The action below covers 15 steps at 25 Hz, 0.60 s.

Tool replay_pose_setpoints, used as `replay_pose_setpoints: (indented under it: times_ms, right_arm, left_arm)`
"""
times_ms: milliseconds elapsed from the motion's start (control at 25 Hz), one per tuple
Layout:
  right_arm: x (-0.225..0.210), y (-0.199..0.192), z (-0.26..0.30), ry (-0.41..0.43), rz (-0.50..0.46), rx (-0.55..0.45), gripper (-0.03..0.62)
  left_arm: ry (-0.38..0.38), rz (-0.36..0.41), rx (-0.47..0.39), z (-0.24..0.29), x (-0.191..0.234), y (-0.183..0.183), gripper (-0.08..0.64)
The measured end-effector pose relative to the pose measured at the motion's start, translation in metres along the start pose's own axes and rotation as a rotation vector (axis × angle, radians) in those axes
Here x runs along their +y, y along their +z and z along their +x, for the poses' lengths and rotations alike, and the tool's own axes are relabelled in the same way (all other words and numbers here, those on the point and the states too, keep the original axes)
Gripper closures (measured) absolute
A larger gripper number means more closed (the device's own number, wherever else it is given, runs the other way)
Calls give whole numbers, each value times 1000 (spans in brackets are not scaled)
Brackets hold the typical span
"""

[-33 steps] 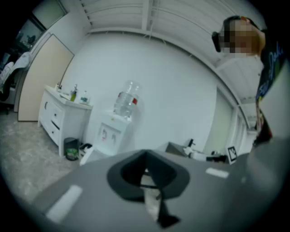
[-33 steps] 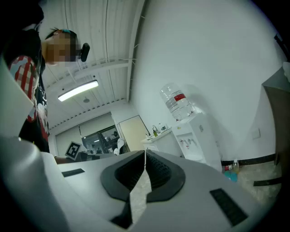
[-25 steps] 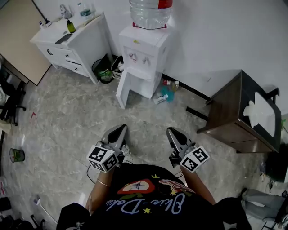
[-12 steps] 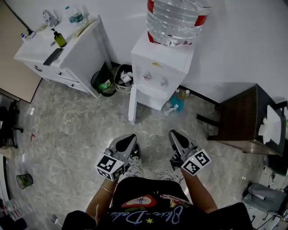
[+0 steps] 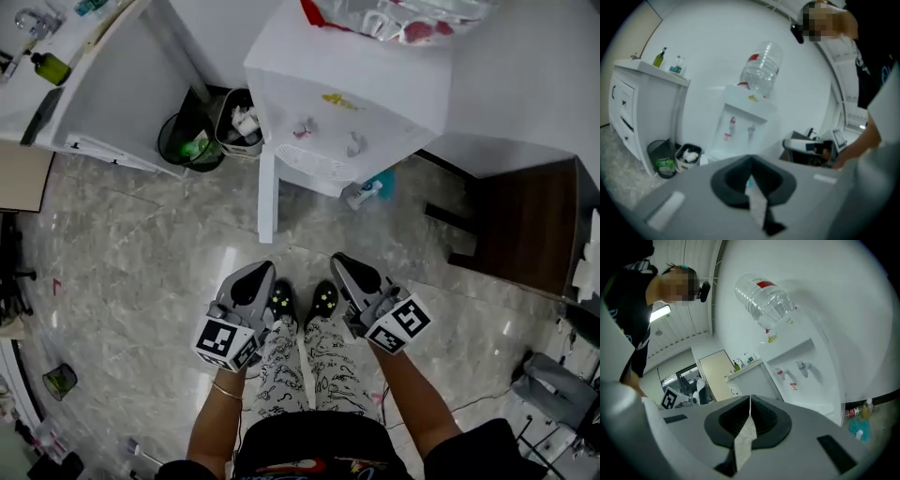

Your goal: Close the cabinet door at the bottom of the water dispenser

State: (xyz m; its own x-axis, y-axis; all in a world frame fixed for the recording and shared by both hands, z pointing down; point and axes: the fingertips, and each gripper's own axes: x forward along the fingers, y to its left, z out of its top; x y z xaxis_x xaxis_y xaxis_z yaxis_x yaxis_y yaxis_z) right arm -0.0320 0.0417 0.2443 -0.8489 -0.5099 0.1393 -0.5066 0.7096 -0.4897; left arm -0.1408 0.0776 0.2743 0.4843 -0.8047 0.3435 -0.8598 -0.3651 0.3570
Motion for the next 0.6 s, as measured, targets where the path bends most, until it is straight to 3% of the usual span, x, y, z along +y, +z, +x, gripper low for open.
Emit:
replay_pose_setpoints:
  times_ms: [400, 600]
  right_arm:
    - [-71, -132, 81, 18, 5, 140, 575]
    - [-80, -150, 97, 17, 22, 150, 575]
  left_arm:
    - [120, -8, 132, 61, 109, -143, 561]
    - [202, 3, 219, 65, 159, -187, 561]
